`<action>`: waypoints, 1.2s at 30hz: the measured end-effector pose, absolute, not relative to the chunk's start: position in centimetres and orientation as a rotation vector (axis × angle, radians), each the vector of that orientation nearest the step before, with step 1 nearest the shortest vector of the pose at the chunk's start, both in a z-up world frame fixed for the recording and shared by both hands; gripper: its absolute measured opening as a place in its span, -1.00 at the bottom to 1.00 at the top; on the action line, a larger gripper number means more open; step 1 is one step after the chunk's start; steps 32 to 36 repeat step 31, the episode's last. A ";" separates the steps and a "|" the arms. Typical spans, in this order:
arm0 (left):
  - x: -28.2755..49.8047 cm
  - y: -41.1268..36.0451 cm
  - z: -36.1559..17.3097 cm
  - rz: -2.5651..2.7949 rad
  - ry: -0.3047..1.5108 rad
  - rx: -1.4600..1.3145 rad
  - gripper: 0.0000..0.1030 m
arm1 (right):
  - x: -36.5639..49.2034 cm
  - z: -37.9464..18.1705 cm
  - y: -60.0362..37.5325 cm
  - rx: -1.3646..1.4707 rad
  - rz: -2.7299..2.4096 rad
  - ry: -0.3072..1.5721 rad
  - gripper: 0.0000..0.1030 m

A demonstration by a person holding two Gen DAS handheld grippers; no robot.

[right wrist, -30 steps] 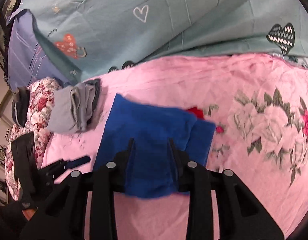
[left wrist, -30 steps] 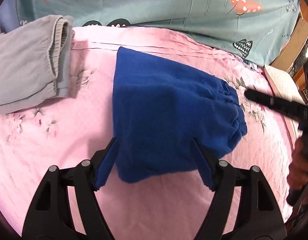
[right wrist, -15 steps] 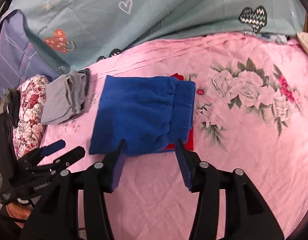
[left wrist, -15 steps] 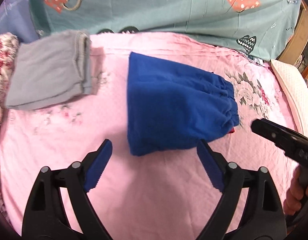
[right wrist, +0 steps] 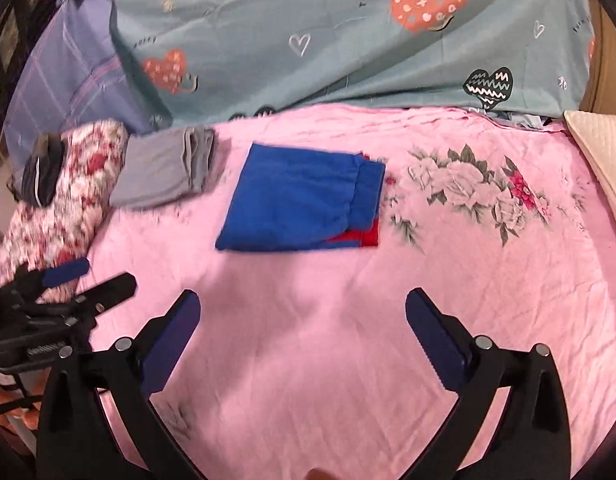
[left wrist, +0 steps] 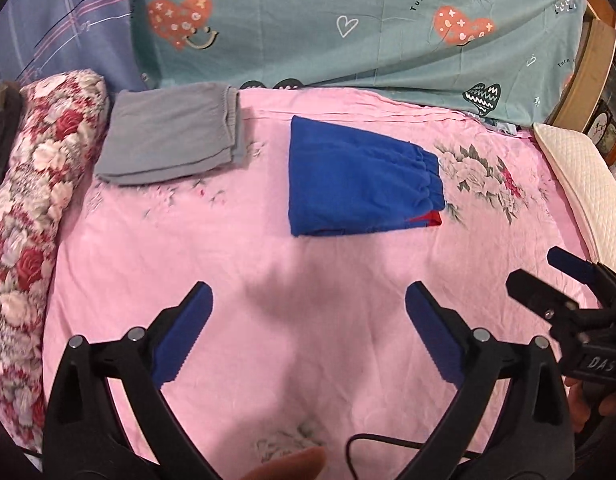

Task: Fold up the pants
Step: 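Release the folded blue pants with both tools and withdraw them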

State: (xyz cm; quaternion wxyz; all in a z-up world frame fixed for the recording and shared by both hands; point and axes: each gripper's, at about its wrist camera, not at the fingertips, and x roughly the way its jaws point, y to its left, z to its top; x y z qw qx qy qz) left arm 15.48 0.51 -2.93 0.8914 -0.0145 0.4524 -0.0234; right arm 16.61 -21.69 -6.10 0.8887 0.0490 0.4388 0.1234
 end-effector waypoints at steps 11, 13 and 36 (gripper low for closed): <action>9.6 -0.8 -2.5 -0.007 0.952 -0.007 0.91 | 11.4 -6.3 -21.7 0.031 0.274 0.923 0.97; 9.2 -1.2 -2.3 -0.010 0.950 -0.001 0.91 | 10.8 -6.2 -21.8 0.027 0.282 0.922 0.97; 7.1 -2.4 -1.5 0.019 0.925 -0.016 0.91 | 8.7 -5.8 -22.6 0.003 0.290 0.913 0.97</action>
